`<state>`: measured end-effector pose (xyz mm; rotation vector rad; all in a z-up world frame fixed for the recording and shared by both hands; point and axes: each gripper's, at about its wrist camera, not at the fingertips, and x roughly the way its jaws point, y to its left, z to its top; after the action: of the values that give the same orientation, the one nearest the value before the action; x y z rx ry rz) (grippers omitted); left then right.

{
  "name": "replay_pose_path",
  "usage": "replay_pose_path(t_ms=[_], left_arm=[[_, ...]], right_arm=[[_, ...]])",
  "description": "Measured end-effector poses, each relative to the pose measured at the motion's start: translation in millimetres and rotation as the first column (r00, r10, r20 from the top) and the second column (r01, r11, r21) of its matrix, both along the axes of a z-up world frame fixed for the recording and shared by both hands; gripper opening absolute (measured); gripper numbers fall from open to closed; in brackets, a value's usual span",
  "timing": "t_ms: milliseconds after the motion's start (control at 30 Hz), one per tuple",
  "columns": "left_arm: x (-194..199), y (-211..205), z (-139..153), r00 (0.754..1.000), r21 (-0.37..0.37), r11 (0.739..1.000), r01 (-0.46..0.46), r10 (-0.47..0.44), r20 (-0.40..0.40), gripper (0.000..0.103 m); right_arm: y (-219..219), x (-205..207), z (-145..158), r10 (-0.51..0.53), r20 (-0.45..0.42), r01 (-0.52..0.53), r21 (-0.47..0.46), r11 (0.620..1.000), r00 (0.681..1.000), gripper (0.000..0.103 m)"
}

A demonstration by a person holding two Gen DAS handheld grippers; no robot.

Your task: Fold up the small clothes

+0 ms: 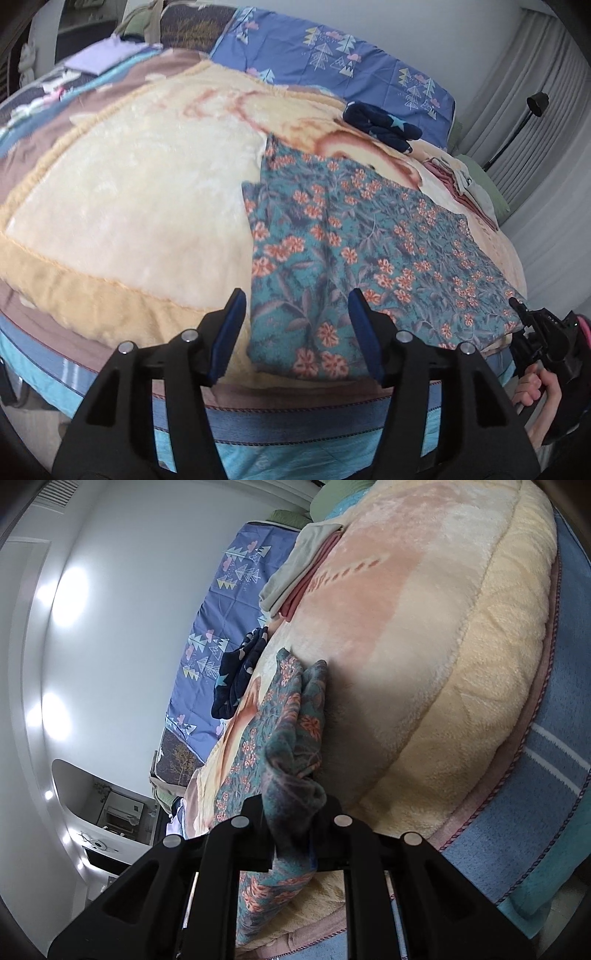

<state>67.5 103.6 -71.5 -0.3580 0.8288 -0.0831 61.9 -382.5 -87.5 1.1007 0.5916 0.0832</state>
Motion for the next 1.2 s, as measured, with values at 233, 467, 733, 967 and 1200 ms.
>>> replay_pose_path(t_ms=[233, 467, 733, 967, 1200], left_arm=[[-5.4, -28.3, 41.0, 0.994, 0.112, 0.992, 0.058, -0.068, 0.084, 0.064], [9.2, -76.8, 73.9, 0.976, 0.202, 0.970, 0.136, -0.166, 0.144, 0.064], [45.8, -155.6, 97.5, 0.930, 0.311, 0.913, 0.263, -0.326, 0.170, 0.069], [99.0, -226.4, 96.4, 0.865, 0.290, 0.841, 0.457, -0.496, 0.075, 0.075], [177.1, -321.7, 80.3, 0.740, 0.205, 0.711, 0.673, -0.652, -0.168, 0.075]], right_arm=[[0.3, -0.4, -0.4, 0.003, 0.018, -0.003, -0.008, 1.000, 1.000, 0.013], [5.2, -0.4, 5.7, 0.014, 0.046, -0.010, -0.073, 0.997, 0.999, 0.013], [13.8, 2.4, 18.2, 0.045, 0.100, -0.029, -0.162, 0.986, 0.994, 0.013], [21.1, 7.4, 23.7, 0.073, 0.096, -0.045, -0.266, 0.963, 0.993, 0.013], [40.5, 9.9, 39.7, 0.127, 0.094, -0.079, -0.406, 0.911, 0.987, 0.013]])
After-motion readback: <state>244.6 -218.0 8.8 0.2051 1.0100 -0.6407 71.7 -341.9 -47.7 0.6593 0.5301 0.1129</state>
